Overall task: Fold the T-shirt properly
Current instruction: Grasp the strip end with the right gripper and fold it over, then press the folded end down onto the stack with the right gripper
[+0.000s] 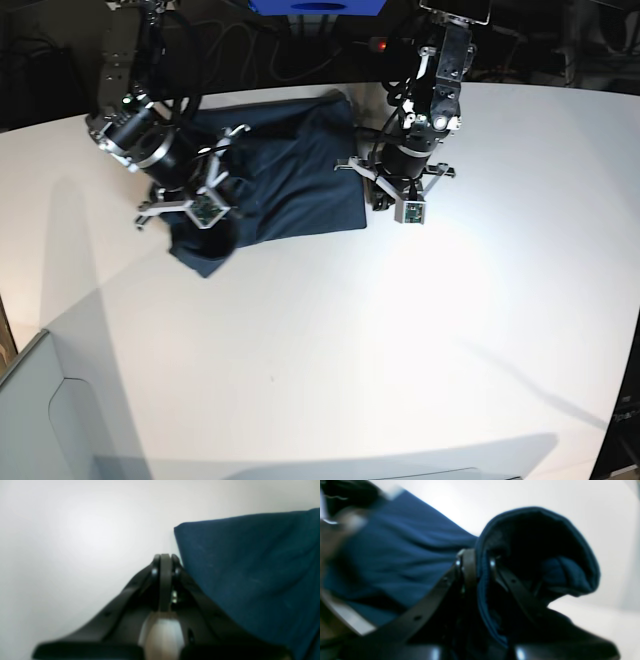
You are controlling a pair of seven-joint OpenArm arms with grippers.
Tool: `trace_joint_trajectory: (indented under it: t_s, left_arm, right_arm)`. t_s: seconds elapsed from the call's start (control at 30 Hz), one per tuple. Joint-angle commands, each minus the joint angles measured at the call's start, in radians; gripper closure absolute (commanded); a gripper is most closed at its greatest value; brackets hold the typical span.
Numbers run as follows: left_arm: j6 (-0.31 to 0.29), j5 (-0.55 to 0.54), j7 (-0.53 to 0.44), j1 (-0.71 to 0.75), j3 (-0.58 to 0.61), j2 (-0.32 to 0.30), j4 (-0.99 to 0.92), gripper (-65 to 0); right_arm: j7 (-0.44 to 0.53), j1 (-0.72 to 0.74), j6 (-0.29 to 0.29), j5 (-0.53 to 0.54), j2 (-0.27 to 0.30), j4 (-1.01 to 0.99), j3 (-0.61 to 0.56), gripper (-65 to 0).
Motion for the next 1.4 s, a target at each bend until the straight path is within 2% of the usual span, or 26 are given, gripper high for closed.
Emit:
trace_joint_trajectory:
  t_s: [0.0,0.37,0.67,0.97,1.37]
  left_arm:
    - [-0.001,0.000,0.020,0.002,0.001,-0.001,0.005,0.0]
    - [0.000,0.003,0.020,-0.011,0.001,-0.004,0.005,0.0]
    - [0.005,0.005,0.020,-0.011,-0.006,-0.004,0.007,0.0]
    - [0.006,0.005,0.021,0.023,-0.015,-0.008,0.120,0.0]
    - [0.006,0.007,0.021,0.078,-0.170,-0.008,0.246,0.0]
  right_arm:
    - [0.023,0.019,0.009,0.014,0.004,0.003,-0.029,0.0]
    - [0.026,0.072,0.009,0.014,0.004,-0.087,-0.302,0.0]
    - [0.026,0.134,0.009,0.016,-0.008,-0.115,-0.417,0.0]
    - [0.026,0.175,0.009,0.016,-0.014,-0.209,-0.432,0.0]
    - [0.026,0.158,0.009,0.014,0.012,-0.212,-0.435,0.0]
